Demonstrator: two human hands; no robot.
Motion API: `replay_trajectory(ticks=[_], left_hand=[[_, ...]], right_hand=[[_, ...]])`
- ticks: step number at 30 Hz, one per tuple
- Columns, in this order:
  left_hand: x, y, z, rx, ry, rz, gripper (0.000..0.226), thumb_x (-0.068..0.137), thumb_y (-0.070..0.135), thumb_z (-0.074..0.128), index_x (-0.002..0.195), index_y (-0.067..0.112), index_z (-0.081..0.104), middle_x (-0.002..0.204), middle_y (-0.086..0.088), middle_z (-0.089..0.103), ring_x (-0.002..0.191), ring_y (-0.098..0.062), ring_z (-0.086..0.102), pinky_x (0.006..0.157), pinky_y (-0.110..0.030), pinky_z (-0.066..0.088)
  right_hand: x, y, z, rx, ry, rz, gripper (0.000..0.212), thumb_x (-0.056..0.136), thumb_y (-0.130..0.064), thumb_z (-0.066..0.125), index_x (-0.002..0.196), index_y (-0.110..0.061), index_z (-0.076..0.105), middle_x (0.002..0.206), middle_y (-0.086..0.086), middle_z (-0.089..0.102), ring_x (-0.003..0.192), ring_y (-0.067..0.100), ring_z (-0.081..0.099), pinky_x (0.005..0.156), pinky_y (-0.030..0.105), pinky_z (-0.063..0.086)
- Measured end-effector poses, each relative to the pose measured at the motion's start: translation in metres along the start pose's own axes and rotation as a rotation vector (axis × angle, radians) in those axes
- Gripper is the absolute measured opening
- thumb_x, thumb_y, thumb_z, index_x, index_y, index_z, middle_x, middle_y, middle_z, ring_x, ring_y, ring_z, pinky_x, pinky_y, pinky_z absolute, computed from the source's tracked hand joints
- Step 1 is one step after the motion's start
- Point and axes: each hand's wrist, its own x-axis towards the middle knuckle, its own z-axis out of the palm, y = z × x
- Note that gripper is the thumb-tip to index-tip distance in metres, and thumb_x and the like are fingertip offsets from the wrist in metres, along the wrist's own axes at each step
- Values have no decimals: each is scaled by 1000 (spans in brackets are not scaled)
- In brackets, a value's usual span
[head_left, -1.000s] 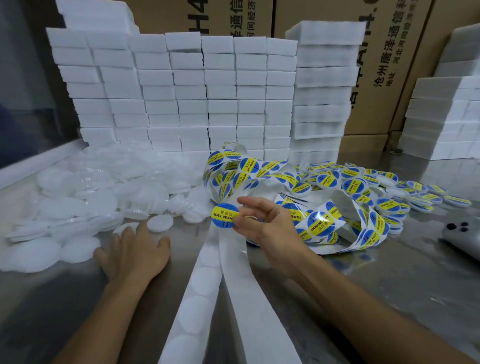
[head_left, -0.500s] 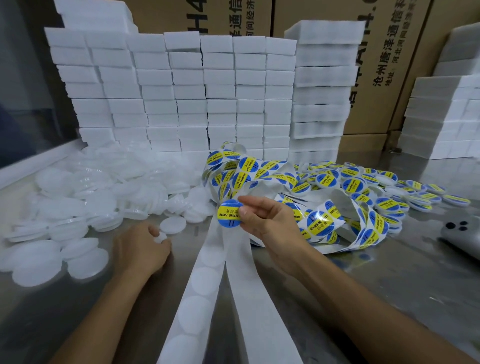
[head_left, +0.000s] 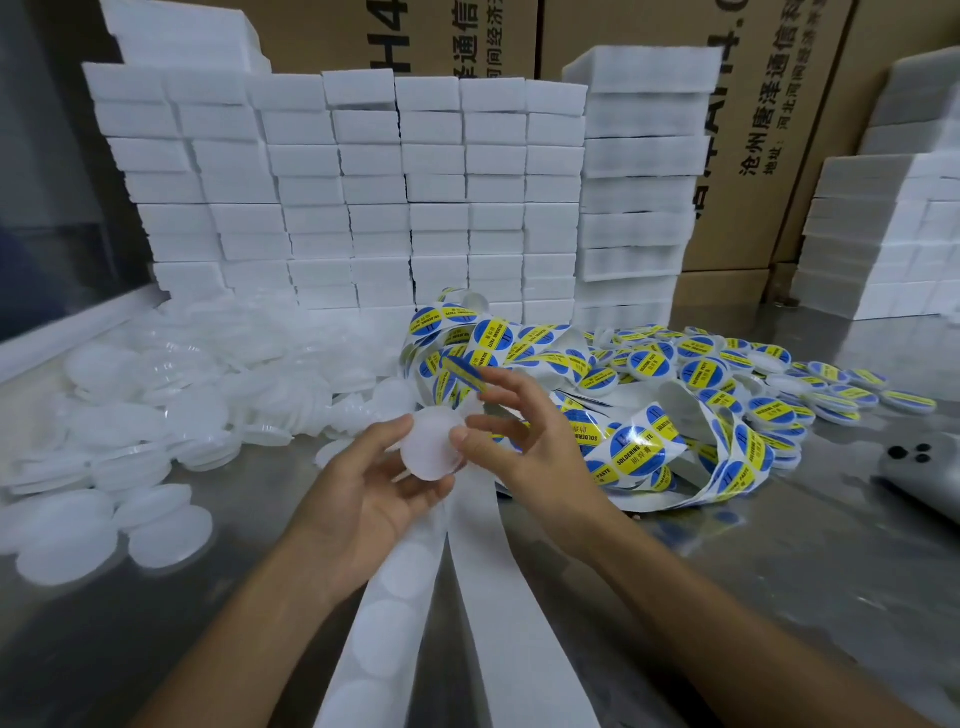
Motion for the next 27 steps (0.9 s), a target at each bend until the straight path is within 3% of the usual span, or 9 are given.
replay_trajectory(ticks=[5, 7, 10, 13, 18, 21, 23, 25, 27], left_hand=[[0, -1, 0, 7, -27, -9, 30, 79, 28, 65, 92, 5, 78, 106, -18, 72, 95, -28, 72, 70, -32, 59], [2, -2, 0, 28, 39, -14, 31, 77, 31, 68, 89, 4, 78, 101, -18, 73, 95, -32, 72, 69, -32, 60], [2, -3, 0, 52, 145, -56, 36, 70, 36, 74, 79, 2, 68, 77, -19, 69, 80, -36, 73, 61, -33, 60], [2, -3, -2, 72, 145, -118, 41, 67, 40, 76, 73, 1, 69, 82, -23, 71, 81, -37, 73, 59, -34, 59], [5, -5, -5, 34, 108, -129, 34, 71, 17, 69, 98, -2, 68, 95, -22, 73, 79, -30, 74, 61, -31, 59], [6, -4, -9, -30, 97, -109, 36, 73, 10, 66, 106, -3, 66, 101, -23, 72, 82, -28, 74, 62, -30, 60], [8, -4, -11, -46, 115, -70, 35, 71, 9, 67, 104, -3, 66, 100, -21, 73, 85, -27, 74, 64, -30, 60], [10, -5, -12, -26, 150, -3, 32, 69, 8, 68, 99, -2, 68, 96, -18, 74, 82, -24, 74, 64, -28, 60], [12, -6, -13, -15, 180, 68, 28, 66, 6, 69, 94, 0, 69, 92, -15, 75, 80, -21, 74, 63, -27, 59]], right_hand=[[-2, -2, 4, 84, -35, -54, 54, 82, 5, 74, 123, -22, 51, 82, 9, 70, 71, 17, 65, 74, 29, 55], [-2, -5, 4, 118, 36, -54, 53, 81, 6, 74, 121, -20, 52, 81, 11, 70, 70, 16, 64, 72, 25, 54], [-2, -5, 3, 73, 114, -127, 51, 81, 4, 75, 119, -22, 53, 82, 14, 69, 73, 20, 64, 77, 30, 53], [-2, -2, 0, -176, 89, -313, 46, 82, 1, 75, 117, -23, 55, 82, 3, 68, 79, 16, 67, 83, 31, 54], [0, 4, -7, -610, -23, -622, 47, 79, 3, 71, 121, -17, 61, 94, -8, 66, 88, 16, 63, 81, 43, 52], [1, 7, -7, -630, -56, -663, 47, 75, 3, 74, 118, -15, 64, 109, -2, 61, 96, 15, 59, 86, 32, 51], [2, 7, -8, -629, -17, -657, 41, 74, -1, 77, 112, -13, 68, 129, 6, 46, 105, 16, 55, 88, 21, 46], [2, 6, -7, -647, 45, -660, 34, 75, -4, 79, 107, -13, 71, 137, 10, 37, 113, 18, 51, 86, 23, 47], [1, 4, -6, -571, 76, -645, 27, 78, -7, 79, 104, -12, 72, 129, 8, 45, 109, 17, 53, 84, 30, 50]])
